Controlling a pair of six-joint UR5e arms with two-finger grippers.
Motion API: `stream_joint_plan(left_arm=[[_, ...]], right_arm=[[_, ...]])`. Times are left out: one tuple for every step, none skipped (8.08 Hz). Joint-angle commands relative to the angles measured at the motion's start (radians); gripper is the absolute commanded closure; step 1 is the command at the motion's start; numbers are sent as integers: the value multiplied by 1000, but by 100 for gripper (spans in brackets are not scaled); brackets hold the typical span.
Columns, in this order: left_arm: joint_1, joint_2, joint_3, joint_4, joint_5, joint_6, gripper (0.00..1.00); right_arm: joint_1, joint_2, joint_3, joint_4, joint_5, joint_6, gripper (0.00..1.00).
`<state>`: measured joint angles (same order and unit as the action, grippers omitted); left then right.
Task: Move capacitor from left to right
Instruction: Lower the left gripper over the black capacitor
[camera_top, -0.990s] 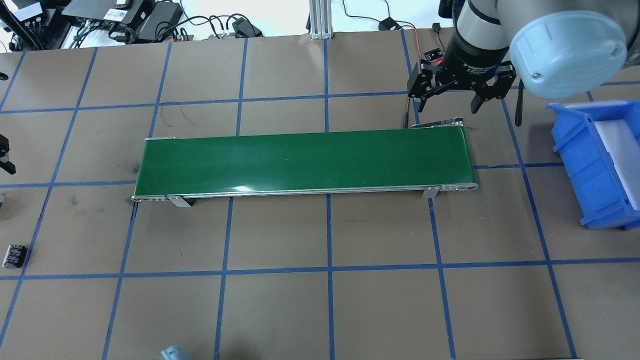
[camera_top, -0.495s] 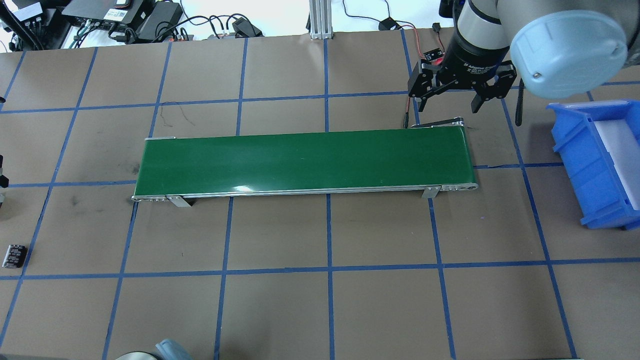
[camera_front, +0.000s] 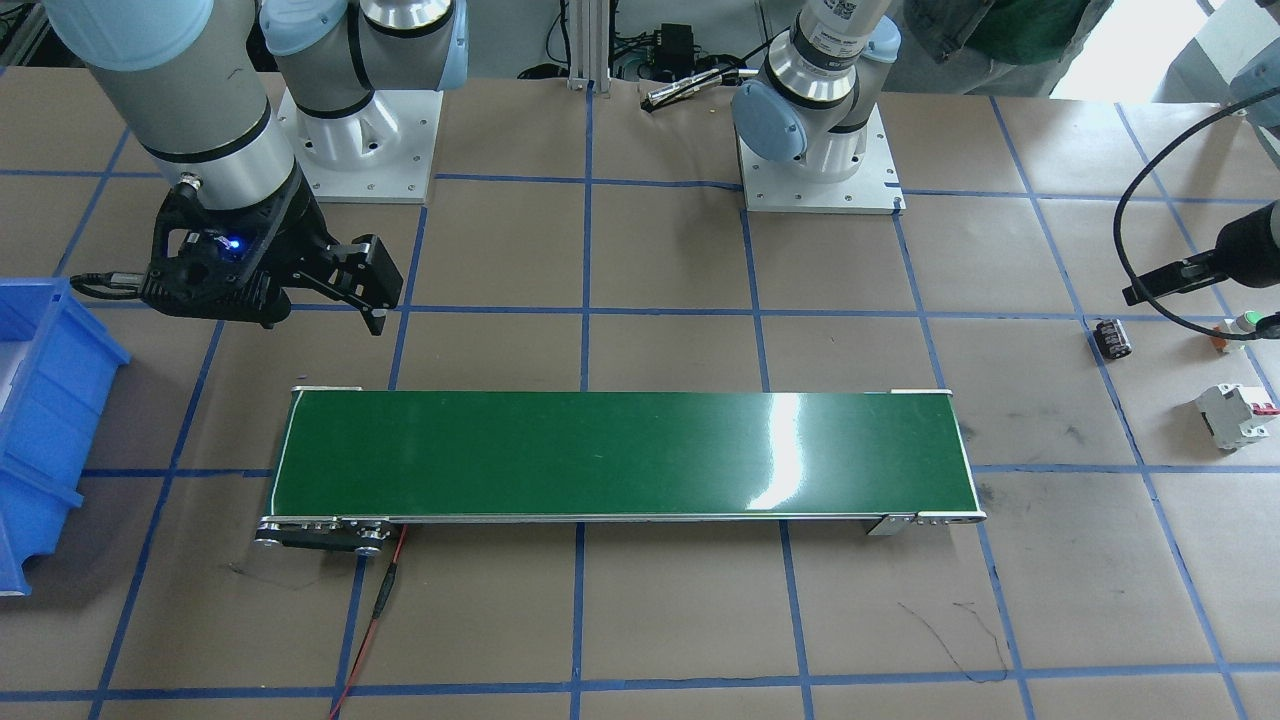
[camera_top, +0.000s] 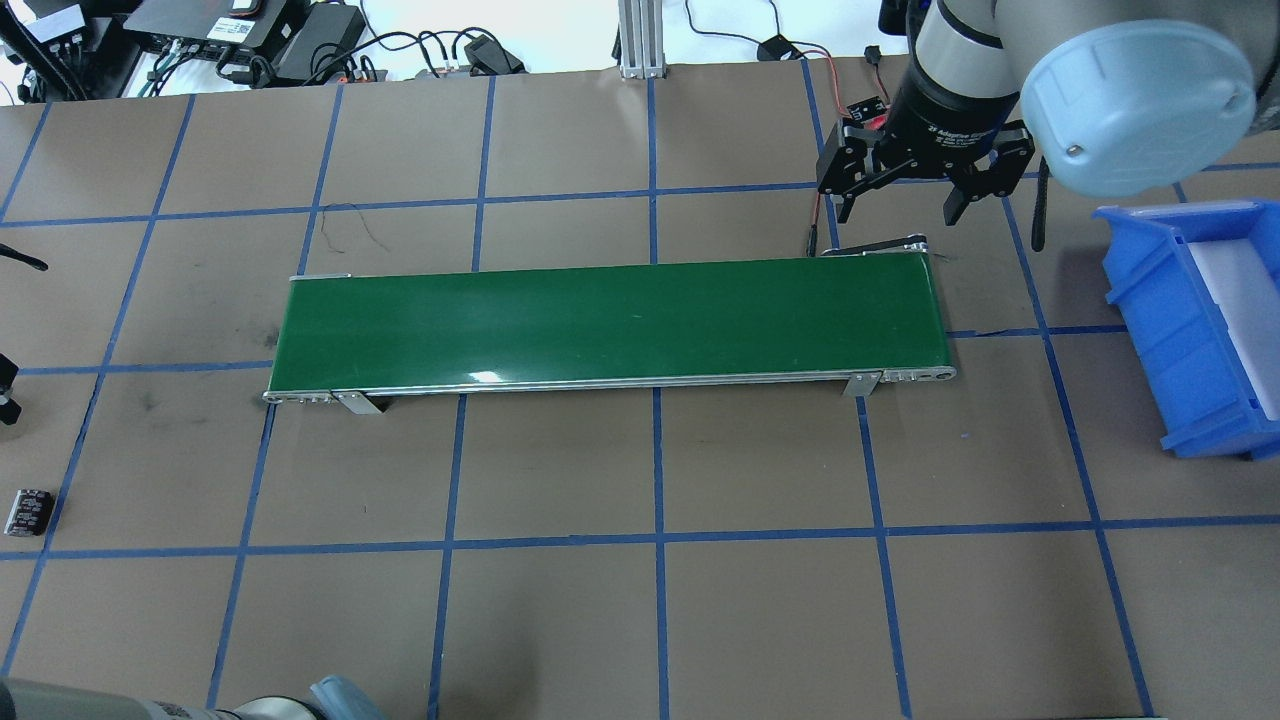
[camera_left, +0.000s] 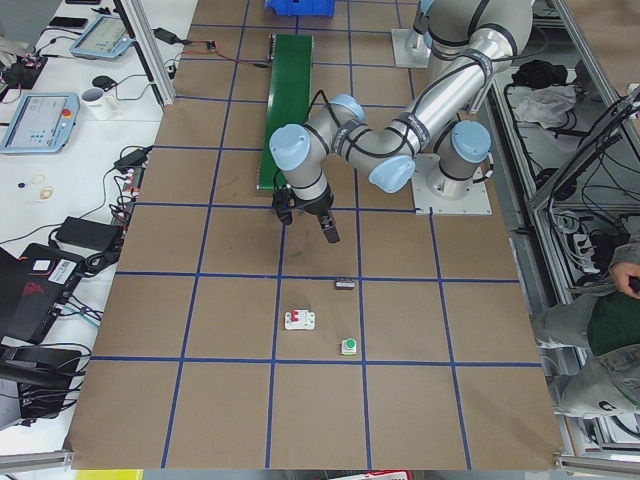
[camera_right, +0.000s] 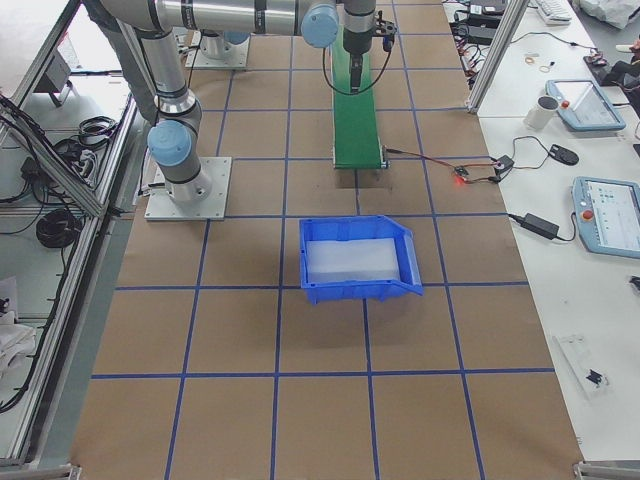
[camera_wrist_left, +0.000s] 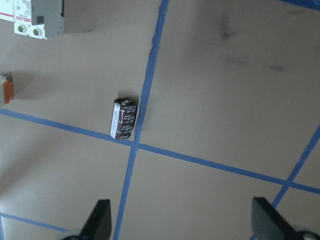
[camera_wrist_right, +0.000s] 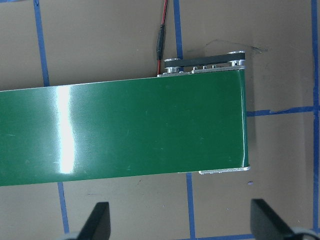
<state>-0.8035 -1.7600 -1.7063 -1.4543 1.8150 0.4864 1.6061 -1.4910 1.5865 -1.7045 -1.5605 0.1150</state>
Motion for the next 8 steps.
stream_joint_plan(left_arm=[[67, -18, -123, 184, 12, 122, 0], [108, -21, -136, 205, 20, 180, 0], [133, -33, -136, 224, 33, 229, 0], [144, -61, -142, 268, 33, 253, 0], [159, -91, -151, 332, 30, 283, 0], [182, -113, -162, 389, 26, 313, 2], [196, -119, -180, 416, 24, 320, 5], [196, -124, -205, 454, 6, 320, 7]], right_arm=[[0, 0, 1, 0, -1, 0, 0], [0, 0, 1, -1, 0, 0, 0], [0, 0, 0, -1, 0, 0, 0], [0, 0, 0, -1, 0, 2, 0], [0, 0, 1, -1, 0, 2, 0], [0, 0, 1, -1, 0, 2, 0], [0, 0, 1, -1, 0, 3, 0], [0, 0, 1, -1, -1, 3, 0]])
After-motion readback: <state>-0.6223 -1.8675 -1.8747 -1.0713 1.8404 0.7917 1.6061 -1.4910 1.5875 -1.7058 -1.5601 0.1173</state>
